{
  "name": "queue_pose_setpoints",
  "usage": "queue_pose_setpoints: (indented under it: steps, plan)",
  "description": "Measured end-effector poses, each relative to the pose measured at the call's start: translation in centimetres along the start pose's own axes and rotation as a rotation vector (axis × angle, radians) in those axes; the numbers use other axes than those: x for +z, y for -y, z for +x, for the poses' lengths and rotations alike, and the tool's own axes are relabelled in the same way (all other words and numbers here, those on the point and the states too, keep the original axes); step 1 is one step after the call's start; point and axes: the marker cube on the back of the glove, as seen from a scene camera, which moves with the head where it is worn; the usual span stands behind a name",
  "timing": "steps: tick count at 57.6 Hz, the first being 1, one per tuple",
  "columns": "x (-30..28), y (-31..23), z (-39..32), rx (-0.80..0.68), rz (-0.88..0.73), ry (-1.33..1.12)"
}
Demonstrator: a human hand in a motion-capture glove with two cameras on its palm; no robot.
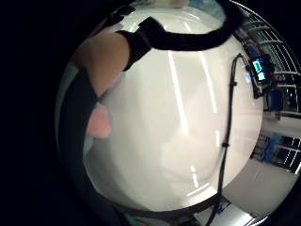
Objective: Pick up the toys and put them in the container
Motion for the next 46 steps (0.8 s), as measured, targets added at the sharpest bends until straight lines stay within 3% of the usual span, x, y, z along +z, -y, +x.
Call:
queue_pose_setpoints:
  steps: [16,28,38,46]
  plan:
    - [0.9,0.8,-0.7,0.018,-0.028,-0.081]
    - [1.2,2.2,-0.8,0.035,0.268,-0.058]
    - [1.1,2.6,-0.9,0.001,0.293,-0.080]
    - [-0.7,3.2,-0.9,-0.012,0.272,0.036]
